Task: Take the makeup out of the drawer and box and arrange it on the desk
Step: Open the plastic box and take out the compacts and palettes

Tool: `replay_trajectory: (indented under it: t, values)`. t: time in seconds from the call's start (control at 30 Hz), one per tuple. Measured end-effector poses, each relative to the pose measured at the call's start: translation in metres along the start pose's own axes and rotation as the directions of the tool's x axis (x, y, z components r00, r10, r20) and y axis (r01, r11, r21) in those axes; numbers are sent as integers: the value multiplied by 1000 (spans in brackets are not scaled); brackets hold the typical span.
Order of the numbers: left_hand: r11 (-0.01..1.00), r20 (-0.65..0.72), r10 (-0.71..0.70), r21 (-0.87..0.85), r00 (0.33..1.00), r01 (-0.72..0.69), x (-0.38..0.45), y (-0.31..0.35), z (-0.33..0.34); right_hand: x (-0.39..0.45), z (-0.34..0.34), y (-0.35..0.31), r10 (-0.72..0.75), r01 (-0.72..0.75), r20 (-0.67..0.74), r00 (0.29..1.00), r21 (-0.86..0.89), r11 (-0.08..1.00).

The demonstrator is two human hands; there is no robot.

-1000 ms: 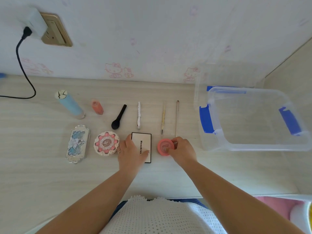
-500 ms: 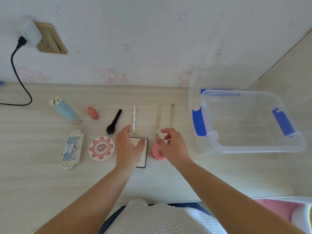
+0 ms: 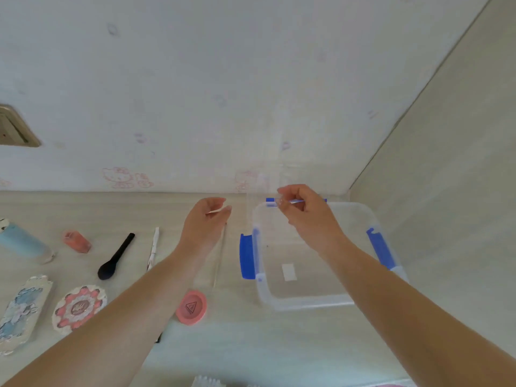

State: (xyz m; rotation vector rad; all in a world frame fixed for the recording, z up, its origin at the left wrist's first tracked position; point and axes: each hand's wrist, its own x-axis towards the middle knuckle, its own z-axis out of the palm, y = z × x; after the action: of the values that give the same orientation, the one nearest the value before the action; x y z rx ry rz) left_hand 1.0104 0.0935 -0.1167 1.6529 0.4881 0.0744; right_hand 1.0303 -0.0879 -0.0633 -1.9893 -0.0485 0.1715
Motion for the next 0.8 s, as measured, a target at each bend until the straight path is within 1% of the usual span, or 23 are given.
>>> replay_trajectory:
  t: [0.07,0.13,0.2,0.27,0.4,0.53,0.6,0.7,0.8]
  values:
    - [1000,-9,-21,1,1000,21,10,8,20,20,-38,11,12,-13,-76,997,-4,1000]
    - [1000,-11,-27,5,1000,27,21,12,37,38,-68,25,57,-57,-143,988,4,998]
    - [999,-18,-43,19,999,43,32,14,54,52,-91,42,121,-121,-168,978,12,993]
    - [996,-19,-77,42,997,78,40,16,67,63,-107,57,175,-176,-168,970,6,984]
    - [989,-22,-120,89,992,122,58,18,82,85,-128,76,210,-226,-187,960,-69,972]
    - [973,19,-208,104,978,205,76,19,88,111,-139,97,242,-269,-182,953,-140,953]
    - [961,37,-255,116,966,250,84,17,90,124,-144,104,288,-315,-167,943,-172,933]
    - [952,40,-283,135,958,275,91,16,95,140,-148,113,372,-395,-147,917,-191,899]
    - [945,33,-294,161,955,286,96,13,100,150,-148,123,421,-438,-127,898,-170,883]
